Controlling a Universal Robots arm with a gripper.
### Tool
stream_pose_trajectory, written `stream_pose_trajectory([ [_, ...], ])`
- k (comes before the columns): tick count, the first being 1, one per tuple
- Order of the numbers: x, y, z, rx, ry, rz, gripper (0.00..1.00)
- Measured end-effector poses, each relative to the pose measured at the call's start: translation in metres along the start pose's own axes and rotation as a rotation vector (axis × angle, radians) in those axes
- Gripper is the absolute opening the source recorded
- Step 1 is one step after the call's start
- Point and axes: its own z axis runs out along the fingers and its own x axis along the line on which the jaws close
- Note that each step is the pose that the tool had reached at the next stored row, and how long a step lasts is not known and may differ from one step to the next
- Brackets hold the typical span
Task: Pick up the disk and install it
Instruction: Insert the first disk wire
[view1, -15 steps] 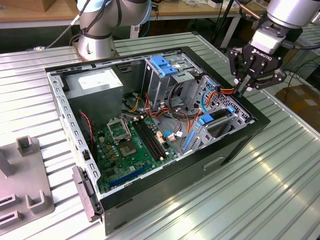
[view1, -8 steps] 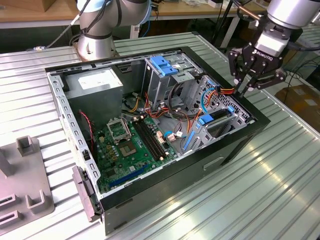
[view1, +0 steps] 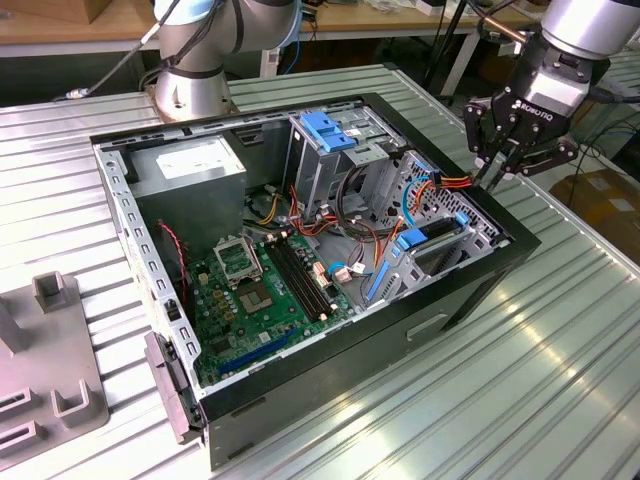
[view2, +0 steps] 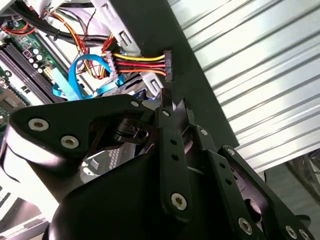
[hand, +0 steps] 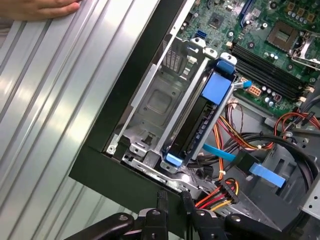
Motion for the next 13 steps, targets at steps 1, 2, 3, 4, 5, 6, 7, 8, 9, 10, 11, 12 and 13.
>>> stream_pose_trajectory([
  [1,0.0002,-0.0012,0.0003,0.0002,-0.0002,-0.005,0.25],
  [2,0.0005,-0.0021,0.0011,0.0010,-0.0008,-0.029,0.26],
  [3,0.0004,-0.0021,0.0017,0.0016,-0.0014,-0.050,0.26],
  [4,0.0004,-0.0021,0.0021,0.0020,-0.0016,-0.068,0.33],
  [5,0.0004,-0.0021,0.0028,0.0027,-0.0021,-0.095,0.33],
  [6,0.0004,-0.0021,0.0036,0.0034,-0.0026,-0.120,0.33],
  [7,0.0005,-0.0021,0.0040,0.0042,-0.0030,-0.157,0.33],
  [8,0.0004,-0.0023,0.0043,0.0046,-0.0035,-0.168,0.33],
  [9,-0.0002,-0.0031,0.0046,0.0050,-0.0039,-0.176,0.33],
  [10,-0.0028,-0.0055,0.0048,0.0051,-0.0040,-0.183,0.33],
  [11,-0.0050,-0.0073,0.0049,0.0052,-0.0040,-0.188,0.33],
  [12,-0.0073,-0.0091,0.0050,0.0053,-0.0041,-0.192,0.33],
  [13,-0.0085,-0.0100,0.0051,0.0054,-0.0042,-0.195,0.33],
])
